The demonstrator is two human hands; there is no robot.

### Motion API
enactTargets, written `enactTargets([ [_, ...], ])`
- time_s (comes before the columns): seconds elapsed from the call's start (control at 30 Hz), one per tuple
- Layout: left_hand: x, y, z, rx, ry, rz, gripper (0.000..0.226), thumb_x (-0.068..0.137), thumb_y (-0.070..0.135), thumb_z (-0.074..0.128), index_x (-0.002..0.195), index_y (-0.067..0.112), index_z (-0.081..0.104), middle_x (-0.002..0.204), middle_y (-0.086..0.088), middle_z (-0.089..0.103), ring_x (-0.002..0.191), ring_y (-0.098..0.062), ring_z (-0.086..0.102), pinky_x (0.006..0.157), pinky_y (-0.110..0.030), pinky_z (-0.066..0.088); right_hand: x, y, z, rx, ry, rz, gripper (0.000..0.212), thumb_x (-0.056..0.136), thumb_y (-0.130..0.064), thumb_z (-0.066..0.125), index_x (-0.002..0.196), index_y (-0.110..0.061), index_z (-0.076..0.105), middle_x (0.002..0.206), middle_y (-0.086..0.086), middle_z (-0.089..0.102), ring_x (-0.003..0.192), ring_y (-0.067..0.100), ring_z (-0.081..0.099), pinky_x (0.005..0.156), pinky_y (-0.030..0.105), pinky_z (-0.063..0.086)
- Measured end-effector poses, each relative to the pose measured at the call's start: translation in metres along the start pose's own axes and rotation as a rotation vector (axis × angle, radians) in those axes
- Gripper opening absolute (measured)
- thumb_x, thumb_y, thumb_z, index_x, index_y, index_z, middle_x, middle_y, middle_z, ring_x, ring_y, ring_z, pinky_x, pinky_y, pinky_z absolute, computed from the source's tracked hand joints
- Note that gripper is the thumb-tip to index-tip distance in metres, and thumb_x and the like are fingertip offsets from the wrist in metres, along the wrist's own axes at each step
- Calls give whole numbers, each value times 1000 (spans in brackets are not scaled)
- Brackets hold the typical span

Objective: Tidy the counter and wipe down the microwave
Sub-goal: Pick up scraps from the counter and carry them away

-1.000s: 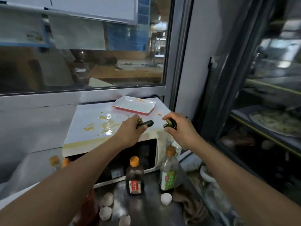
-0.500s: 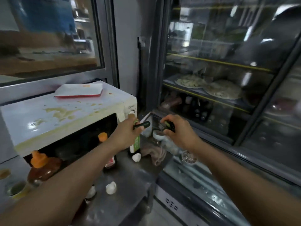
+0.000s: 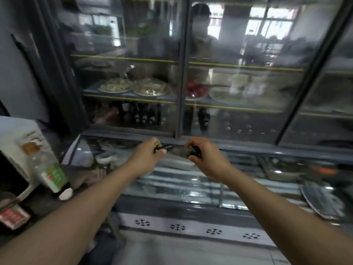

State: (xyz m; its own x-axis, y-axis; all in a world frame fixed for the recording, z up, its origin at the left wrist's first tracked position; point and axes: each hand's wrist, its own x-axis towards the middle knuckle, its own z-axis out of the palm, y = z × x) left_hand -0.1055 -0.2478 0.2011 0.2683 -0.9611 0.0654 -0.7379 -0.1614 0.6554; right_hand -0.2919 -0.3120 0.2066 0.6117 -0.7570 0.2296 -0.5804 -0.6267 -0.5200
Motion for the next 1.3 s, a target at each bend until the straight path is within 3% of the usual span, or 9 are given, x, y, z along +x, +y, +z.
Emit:
enactTargets([
  [0.13, -2, 75, 64, -14, -86, 101, 21, 94, 28, 51, 92, 8, 48, 72, -1, 48, 63, -17, 45, 52, -27, 31, -62, 58, -51, -16, 64, 125, 27, 87, -12, 63, 114, -15, 58, 114, 6, 56, 103, 19, 54, 84, 23, 41],
  [0.27, -18, 149, 131, 38, -141, 210, 17, 94, 30, 51, 93, 13, 47, 76, 5, 46, 63, -5, 41, 51, -22, 28, -131, 114, -99, -24, 125, 236, 30, 87, -11, 62, 116, -17, 58, 115, 5, 54, 102, 18, 53, 79, 15, 33],
  [0.37, -33, 202, 184, 44, -187, 271, 18, 94, 30, 52, 93, 13, 48, 77, 3, 49, 63, -8, 42, 51, -24, 30, -184, 154, -133, -28, 153, 300, 30, 87, -9, 63, 116, -14, 58, 115, 8, 53, 104, 22, 54, 73, 13, 29],
  [0.5, -52, 268, 254, 42, -224, 367, 17, 92, 32, 54, 93, 16, 49, 76, 8, 48, 66, -5, 43, 52, -21, 29, -256, 205, -175, -33, 184, 389, 32, 87, -8, 62, 118, -13, 57, 118, 9, 53, 105, 22, 54, 78, 14, 31],
  [0.7, -86, 367, 350, 41, -334, 532, 18, 91, 30, 55, 89, 14, 48, 79, 3, 50, 72, -16, 47, 56, -28, 28, -368, 270, -239, -47, 293, 534, 32, 86, -8, 63, 117, -14, 58, 106, 2, 50, 97, 16, 52, 76, 8, 29],
  [0.8, -103, 414, 393, 32, -408, 613, 17, 92, 29, 55, 86, 17, 44, 75, 4, 48, 71, -15, 47, 54, -25, 28, -419, 299, -266, -57, 359, 628, 29, 87, -9, 62, 114, -17, 59, 109, 4, 53, 93, 13, 50, 78, 13, 34],
  [0.9, -118, 460, 435, 28, -476, 692, 15, 92, 27, 55, 87, 18, 44, 85, 2, 47, 79, -16, 43, 64, -27, 29, -465, 327, -288, -74, 431, 730, 30, 87, -10, 63, 115, -19, 59, 113, 2, 52, 98, 14, 51, 81, 17, 36],
  [1.03, -131, 516, 493, 40, -571, 811, 17, 92, 27, 54, 85, 16, 43, 87, -2, 49, 82, -19, 49, 67, -29, 32, -518, 365, -316, -105, 490, 836, 30, 87, -9, 62, 115, -19, 58, 111, 2, 51, 91, 12, 48, 67, 4, 35],
  [1.3, -119, 631, 605, 24, -715, 887, 19, 93, 31, 52, 94, 12, 49, 90, -3, 54, 81, -19, 50, 67, -30, 36, -580, 460, -386, -152, 564, 1027, 28, 89, -11, 58, 115, -19, 57, 113, 3, 51, 92, 13, 46, 77, 17, 32],
])
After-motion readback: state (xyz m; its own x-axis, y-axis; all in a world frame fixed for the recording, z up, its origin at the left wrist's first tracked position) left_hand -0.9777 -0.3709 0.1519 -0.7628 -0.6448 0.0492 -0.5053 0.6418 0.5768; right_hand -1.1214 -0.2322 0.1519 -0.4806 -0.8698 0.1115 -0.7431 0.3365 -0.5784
